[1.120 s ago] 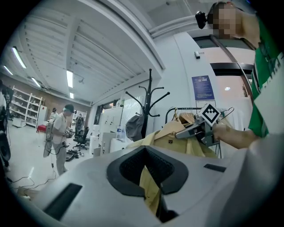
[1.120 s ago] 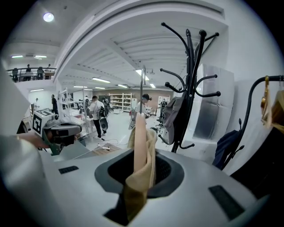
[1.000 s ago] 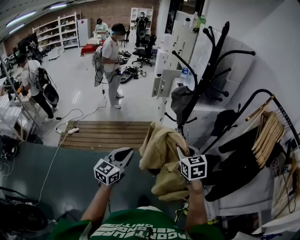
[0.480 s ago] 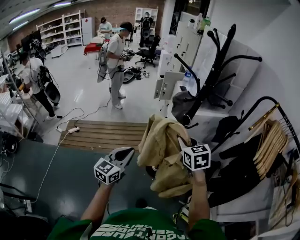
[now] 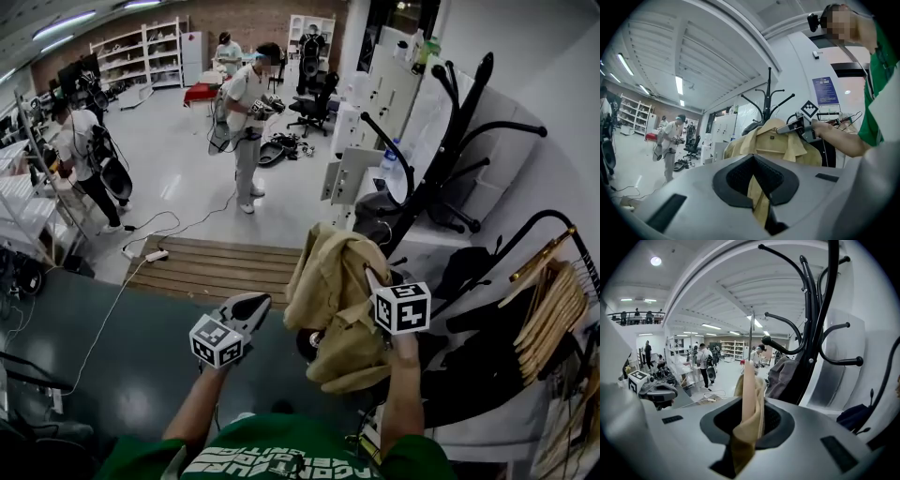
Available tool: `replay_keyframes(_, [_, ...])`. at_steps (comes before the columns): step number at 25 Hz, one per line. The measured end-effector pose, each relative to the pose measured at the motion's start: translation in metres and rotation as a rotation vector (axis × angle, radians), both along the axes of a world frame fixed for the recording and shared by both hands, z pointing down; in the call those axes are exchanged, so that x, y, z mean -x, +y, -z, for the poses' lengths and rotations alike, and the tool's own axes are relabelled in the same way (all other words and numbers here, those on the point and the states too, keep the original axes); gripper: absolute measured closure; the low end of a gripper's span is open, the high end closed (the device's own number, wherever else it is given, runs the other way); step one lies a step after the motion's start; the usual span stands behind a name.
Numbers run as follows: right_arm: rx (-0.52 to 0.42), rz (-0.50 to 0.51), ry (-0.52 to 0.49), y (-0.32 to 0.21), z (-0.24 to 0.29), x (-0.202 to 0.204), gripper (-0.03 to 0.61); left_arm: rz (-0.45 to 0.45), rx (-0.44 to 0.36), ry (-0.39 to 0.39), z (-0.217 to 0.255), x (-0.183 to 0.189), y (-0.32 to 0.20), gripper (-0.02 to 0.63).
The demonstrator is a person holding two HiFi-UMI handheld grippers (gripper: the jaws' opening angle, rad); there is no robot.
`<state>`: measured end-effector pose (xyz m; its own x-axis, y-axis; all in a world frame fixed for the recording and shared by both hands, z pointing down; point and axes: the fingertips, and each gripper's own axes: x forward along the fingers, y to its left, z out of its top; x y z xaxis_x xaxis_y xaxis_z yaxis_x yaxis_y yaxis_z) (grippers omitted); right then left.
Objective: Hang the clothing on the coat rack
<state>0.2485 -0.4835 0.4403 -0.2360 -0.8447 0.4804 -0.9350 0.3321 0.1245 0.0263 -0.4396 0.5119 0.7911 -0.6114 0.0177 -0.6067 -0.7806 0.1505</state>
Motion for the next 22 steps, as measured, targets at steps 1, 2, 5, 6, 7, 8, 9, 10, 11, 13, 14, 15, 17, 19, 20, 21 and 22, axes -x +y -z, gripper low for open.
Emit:
replay_keyframes(1, [-0.002,0.001,-0.001,-0.004,0.001,-0.002,0.511,0.007,0.001,0.000,0.000,0.000,-0.003,0.609])
replay_keyframes(2, [-0.003,0.003,-0.003,-0.007,0.001,-0.003,0.511,0.011,0.002,0.000,-0.001,-0.001,-0.005,0.609])
replay_keyframes(5, [-0.003,0.006,-0.006,-0.015,0.001,-0.006,0.511,0.020,0.007,0.001,-0.003,-0.003,-0.010,0.609])
replay_keyframes(6, [-0.003,0.008,-0.007,-0.018,0.001,-0.007,0.511,0.022,0.008,0.000,-0.004,-0.003,-0.011,0.609])
replay_keyframes(7, [-0.003,0.010,-0.008,-0.020,0.001,-0.007,0.511,0.023,0.009,-0.001,-0.004,-0.004,-0.012,0.609])
replay_keyframes(8, [-0.003,0.012,-0.010,-0.023,0.001,-0.008,0.511,0.023,0.010,-0.002,-0.004,-0.006,-0.013,0.609])
replay_keyframes(9, [-0.001,0.014,-0.012,-0.026,0.000,-0.009,0.511,0.023,0.011,-0.004,-0.004,-0.009,-0.014,0.609])
replay_keyframes(10, [0.001,0.017,-0.012,-0.029,-0.001,-0.011,0.511,0.023,0.011,-0.006,-0.005,-0.012,-0.016,0.609])
replay_keyframes(11, [0.003,0.019,-0.011,-0.032,-0.002,-0.013,0.511,0.023,0.012,-0.007,-0.006,-0.014,-0.018,0.609])
replay_keyframes(13, [0.004,0.025,-0.009,-0.037,-0.004,-0.016,0.511,0.024,0.011,-0.010,-0.007,-0.019,-0.022,0.609])
replay_keyframes(14, [0.003,0.025,-0.009,-0.039,-0.004,-0.017,0.511,0.025,0.009,-0.010,-0.006,-0.020,-0.024,0.609])
replay_keyframes(15, [0.003,0.025,-0.010,-0.041,-0.003,-0.018,0.511,0.024,0.008,-0.009,-0.005,-0.021,-0.026,0.609])
replay_keyframes(17, [0.008,0.021,-0.016,-0.044,-0.004,-0.020,0.511,0.024,0.006,-0.010,-0.004,-0.022,-0.028,0.609])
replay_keyframes(19, [0.018,0.018,-0.020,-0.046,-0.007,-0.022,0.511,0.024,0.008,-0.013,-0.005,-0.023,-0.030,0.609])
replay_keyframes(20, [0.024,0.018,-0.021,-0.048,-0.009,-0.023,0.511,0.025,0.010,-0.014,-0.005,-0.024,-0.031,0.609])
replay_keyframes(21, [0.030,0.018,-0.021,-0.049,-0.012,-0.023,0.511,0.026,0.012,-0.014,-0.006,-0.024,-0.032,0.609])
replay_keyframes(22, [0.036,0.018,-0.021,-0.050,-0.015,-0.024,0.511,0.027,0.013,-0.014,-0.006,-0.025,-0.033,0.609])
